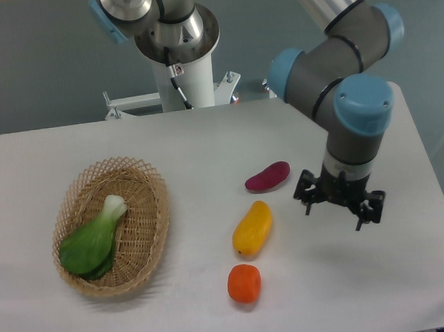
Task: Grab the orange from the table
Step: 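Move the open gripper over the small orange and lower toward it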
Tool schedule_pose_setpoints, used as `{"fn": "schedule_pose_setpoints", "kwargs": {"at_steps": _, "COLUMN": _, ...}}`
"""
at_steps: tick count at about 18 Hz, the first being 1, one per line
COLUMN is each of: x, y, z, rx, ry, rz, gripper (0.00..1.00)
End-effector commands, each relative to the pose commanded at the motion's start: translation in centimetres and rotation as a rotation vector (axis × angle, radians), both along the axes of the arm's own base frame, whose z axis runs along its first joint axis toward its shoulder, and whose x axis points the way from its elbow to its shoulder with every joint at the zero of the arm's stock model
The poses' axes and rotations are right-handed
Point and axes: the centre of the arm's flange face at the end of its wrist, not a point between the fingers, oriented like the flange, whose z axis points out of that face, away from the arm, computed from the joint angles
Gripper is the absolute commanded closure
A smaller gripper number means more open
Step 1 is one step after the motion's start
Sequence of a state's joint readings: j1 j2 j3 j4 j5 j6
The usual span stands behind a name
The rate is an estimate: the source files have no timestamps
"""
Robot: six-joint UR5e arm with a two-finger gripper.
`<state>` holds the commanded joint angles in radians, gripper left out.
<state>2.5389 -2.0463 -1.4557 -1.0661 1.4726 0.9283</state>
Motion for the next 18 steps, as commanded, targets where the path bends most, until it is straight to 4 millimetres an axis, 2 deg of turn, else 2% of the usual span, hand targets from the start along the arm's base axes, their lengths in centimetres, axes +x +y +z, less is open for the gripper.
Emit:
{"fn": "schedule_pose_setpoints", "kwargs": {"at_steps": 3, "x": 1.9, "y": 1.8, "z": -0.4, "rx": 0.001, "ry": -0.013, "rz": 0.019, "gripper": 0.00}}
{"fn": "schedule_pose_setpoints", "kwargs": {"at_steps": 6, "x": 4.1, "y": 4.1, "z": -1.7, "rx": -0.003, "ry": -0.035, "rz": 0.083, "gripper": 0.00}}
{"fn": "schedule_pose_setpoints", "kwargs": {"at_steps": 8, "x": 4.5, "y": 5.1, "z": -2.4, "rx": 0.016, "ry": -0.022, "rz": 0.091, "gripper": 0.00}}
{"fn": "schedule_pose_setpoints", "kwargs": {"at_steps": 11, "x": 5.6, "y": 6.3, "z": -3.5, "rx": 0.007, "ry": -0.035, "rz": 0.082, "gripper": 0.00}}
{"fn": "schedule_pose_setpoints", "kwargs": {"at_steps": 14, "x": 6.7, "y": 7.0, "z": -5.4, "rx": -0.013, "ry": -0.055, "rz": 0.065, "gripper": 0.00}}
{"fn": "schedule_pose_setpoints", "kwargs": {"at_steps": 18, "x": 7.9, "y": 7.8, "z": -6.4, "rx": -0.022, "ry": -0.061, "rz": 0.046, "gripper": 0.00}}
